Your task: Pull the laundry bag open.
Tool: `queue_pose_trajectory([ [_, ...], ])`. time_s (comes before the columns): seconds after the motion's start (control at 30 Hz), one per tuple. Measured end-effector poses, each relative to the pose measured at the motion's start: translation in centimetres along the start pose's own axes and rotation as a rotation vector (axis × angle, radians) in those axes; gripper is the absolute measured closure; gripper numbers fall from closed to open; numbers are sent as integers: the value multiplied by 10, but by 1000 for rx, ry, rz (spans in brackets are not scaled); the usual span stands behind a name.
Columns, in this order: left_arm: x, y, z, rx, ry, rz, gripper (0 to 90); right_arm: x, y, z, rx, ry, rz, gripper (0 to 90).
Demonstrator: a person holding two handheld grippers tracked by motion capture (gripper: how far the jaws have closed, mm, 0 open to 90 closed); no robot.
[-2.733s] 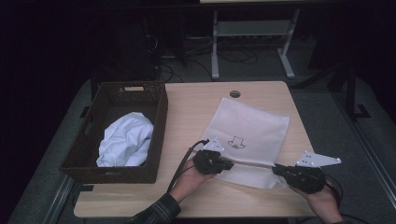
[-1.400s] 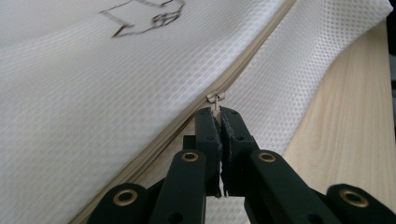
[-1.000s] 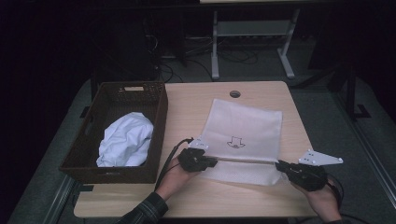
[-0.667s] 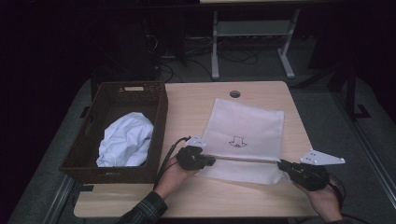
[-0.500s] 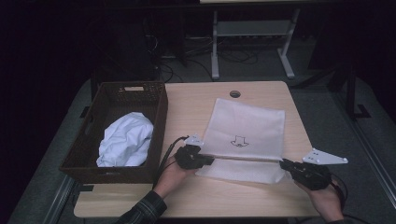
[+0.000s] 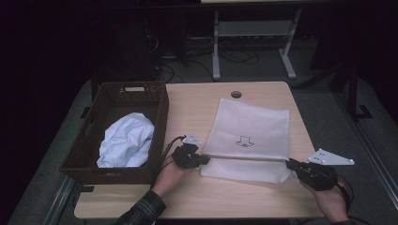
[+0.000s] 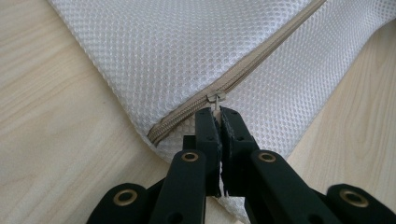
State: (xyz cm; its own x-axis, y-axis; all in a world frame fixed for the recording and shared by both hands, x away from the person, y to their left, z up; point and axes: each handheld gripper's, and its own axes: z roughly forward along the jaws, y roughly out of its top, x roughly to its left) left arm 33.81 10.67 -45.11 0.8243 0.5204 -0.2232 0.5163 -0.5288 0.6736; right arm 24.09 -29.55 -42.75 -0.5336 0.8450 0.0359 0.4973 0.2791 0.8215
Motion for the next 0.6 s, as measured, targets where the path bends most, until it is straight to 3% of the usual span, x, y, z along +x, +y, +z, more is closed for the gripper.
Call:
queue_pose_trajectory([
  [0.07,1,0,0,16,23,0,874,0,0,0,1,-5,0,841],
  [0.13,4,-1,-2,6,0,-23,874,-3,-1,-2,-3,-13,9,841],
  [0.23,2,0,-2,13,11,-7,874,-4,-1,-2,5,-20,8,841],
  [0.3,3,-1,-2,11,-7,-20,874,-5,-1,-3,2,-24,9,841],
  [0.5,5,-1,-2,22,-8,-19,874,-4,-2,-1,8,-13,5,842],
  [0.6,4,-1,-1,42,8,-6,875,-5,-3,-1,16,-29,9,841],
])
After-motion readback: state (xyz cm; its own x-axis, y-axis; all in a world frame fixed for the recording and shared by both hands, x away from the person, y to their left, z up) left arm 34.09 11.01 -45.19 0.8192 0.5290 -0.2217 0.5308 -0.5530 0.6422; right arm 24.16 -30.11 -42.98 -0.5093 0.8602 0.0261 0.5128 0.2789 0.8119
